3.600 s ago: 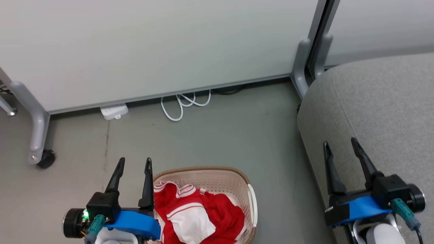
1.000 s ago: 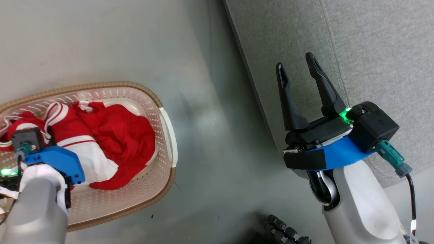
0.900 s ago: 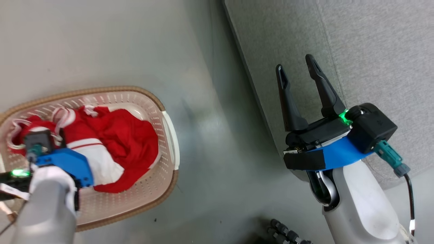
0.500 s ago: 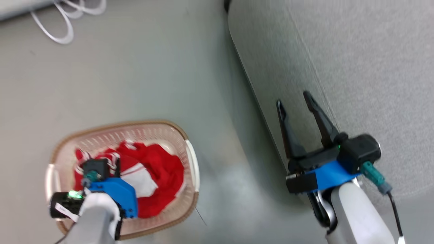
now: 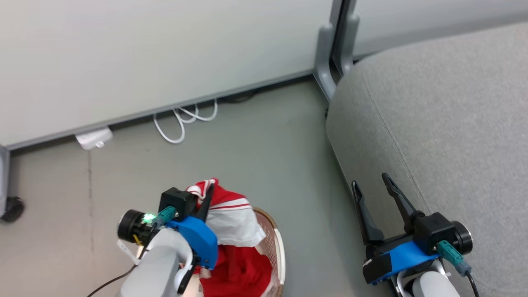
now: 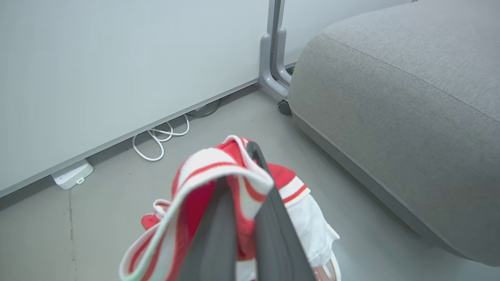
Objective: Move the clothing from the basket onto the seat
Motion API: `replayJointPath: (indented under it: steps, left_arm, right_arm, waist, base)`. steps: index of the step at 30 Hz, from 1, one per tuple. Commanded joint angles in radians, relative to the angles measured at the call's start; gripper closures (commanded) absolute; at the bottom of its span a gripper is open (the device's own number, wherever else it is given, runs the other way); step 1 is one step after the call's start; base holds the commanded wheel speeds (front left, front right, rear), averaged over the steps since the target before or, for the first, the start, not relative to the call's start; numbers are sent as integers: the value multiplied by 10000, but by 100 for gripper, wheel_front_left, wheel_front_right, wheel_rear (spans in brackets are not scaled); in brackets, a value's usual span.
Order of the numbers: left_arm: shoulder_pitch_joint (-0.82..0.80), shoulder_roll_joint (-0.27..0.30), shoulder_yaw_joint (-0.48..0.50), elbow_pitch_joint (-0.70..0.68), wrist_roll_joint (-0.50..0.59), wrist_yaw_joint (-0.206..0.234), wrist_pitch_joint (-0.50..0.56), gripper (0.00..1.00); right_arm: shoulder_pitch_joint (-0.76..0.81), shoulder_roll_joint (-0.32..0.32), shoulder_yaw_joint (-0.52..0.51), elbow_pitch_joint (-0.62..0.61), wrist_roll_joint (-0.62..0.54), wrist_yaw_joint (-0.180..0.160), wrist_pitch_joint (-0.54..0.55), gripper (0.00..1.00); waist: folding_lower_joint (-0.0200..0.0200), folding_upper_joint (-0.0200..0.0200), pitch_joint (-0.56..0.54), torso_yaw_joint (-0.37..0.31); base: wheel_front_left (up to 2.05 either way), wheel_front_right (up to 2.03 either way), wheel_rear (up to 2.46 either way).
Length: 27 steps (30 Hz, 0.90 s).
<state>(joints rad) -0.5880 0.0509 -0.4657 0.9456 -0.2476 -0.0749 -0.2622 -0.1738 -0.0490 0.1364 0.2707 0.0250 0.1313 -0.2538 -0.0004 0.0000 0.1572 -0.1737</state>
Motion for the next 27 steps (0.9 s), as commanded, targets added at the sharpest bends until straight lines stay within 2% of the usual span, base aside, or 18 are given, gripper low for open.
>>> replayJointPath:
  steps: [1, 7, 16, 23, 27]
  left_arm:
    - [28, 2, -201, -188, -176, -46, -38, 100]
    - [-481, 6, -1326, -1230, -1025, 117, 31, 100]
    - [-1528, 7, -2596, -2700, -2636, 446, 648, 100]
    - [-2162, 8, -3317, -3355, -4049, 826, 996, 100]
    - [-2458, 9, -3804, -3511, -4481, 1074, 1118, 100]
  right_arm:
    - [202, -24, -34, -53, -52, -10, 57, 0]
    - [554, -24, -43, -267, -110, -10, 313, 0]
    - [826, -22, -104, -638, -251, -9, 625, 0]
    - [927, -23, 2, -784, -173, -10, 719, 0]
    - [979, -23, 28, -841, -184, -9, 729, 0]
  waist:
    - [4, 0, -875, 631]
    - [4, 0, -1506, 796]
    - [4, 0, -1781, 1096]
    - [4, 0, -1916, 1186]
    - [4, 0, -1918, 1189]
  base:
    - [0, 0, 0]
    - [0, 0, 0]
    - [0, 0, 0]
    - [0, 0, 0]
    - [0, 0, 0]
